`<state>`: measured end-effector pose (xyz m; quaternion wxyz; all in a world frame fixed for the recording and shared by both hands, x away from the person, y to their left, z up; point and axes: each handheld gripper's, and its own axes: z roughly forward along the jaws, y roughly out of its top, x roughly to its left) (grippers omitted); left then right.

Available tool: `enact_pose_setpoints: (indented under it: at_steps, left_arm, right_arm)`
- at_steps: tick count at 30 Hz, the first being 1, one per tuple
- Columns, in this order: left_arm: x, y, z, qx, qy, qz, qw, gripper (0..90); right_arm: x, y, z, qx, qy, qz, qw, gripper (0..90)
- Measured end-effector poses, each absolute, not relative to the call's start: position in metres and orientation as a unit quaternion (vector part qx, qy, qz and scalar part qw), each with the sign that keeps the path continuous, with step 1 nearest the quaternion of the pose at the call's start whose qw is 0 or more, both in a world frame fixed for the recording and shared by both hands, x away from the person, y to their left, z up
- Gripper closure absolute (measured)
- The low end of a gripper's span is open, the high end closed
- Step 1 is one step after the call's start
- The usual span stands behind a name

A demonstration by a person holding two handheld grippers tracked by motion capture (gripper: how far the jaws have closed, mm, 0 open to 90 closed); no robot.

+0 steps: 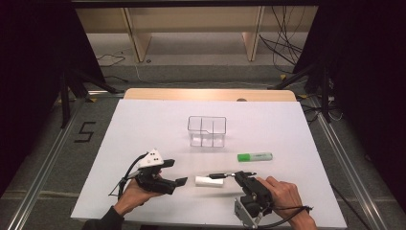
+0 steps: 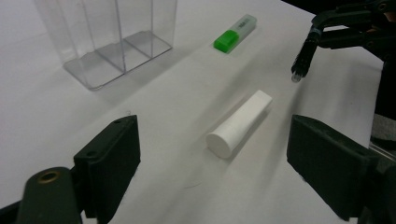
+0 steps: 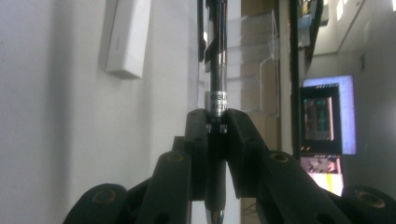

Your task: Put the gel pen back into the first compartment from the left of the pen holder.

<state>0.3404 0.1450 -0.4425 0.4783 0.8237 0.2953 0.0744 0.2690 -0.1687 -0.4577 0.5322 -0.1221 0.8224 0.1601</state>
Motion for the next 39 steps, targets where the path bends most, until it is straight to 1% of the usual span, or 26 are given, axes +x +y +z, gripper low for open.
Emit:
enact_pose_setpoints:
  at_steps: [5,11,14,17,24,31,39]
  left_arm:
    - [0.343,0.126,-0.431,0.846,0.263,0.066,0.459,17.1]
    - [0.348,0.108,-0.421,0.869,0.236,0.056,0.431,17.6]
    - [0.35,0.097,-0.421,0.886,0.219,0.043,0.407,18.0]
    - [0.35,0.087,-0.422,0.897,0.206,0.042,0.388,19.6]
    - [0.352,0.071,-0.418,0.913,0.181,0.025,0.363,24.3]
    - [0.35,0.054,-0.417,0.928,0.142,0.013,0.343,31.5]
    - [0.349,0.039,-0.419,0.943,0.108,-0.002,0.315,46.9]
  right_arm:
    - [0.262,-0.161,-0.462,-0.155,0.808,0.141,0.55,79.9]
    - [0.258,-0.155,-0.466,-0.184,0.803,0.124,0.554,79.9]
    - [0.257,-0.152,-0.466,-0.194,0.8,0.121,0.554,79.9]
    - [0.257,-0.149,-0.467,-0.201,0.799,0.118,0.555,79.9]
    - [0.256,-0.146,-0.471,-0.216,0.798,0.108,0.552,79.9]
    - [0.255,-0.144,-0.472,-0.221,0.799,0.108,0.549,79.9]
    - [0.254,-0.143,-0.474,-0.221,0.801,0.106,0.546,79.9]
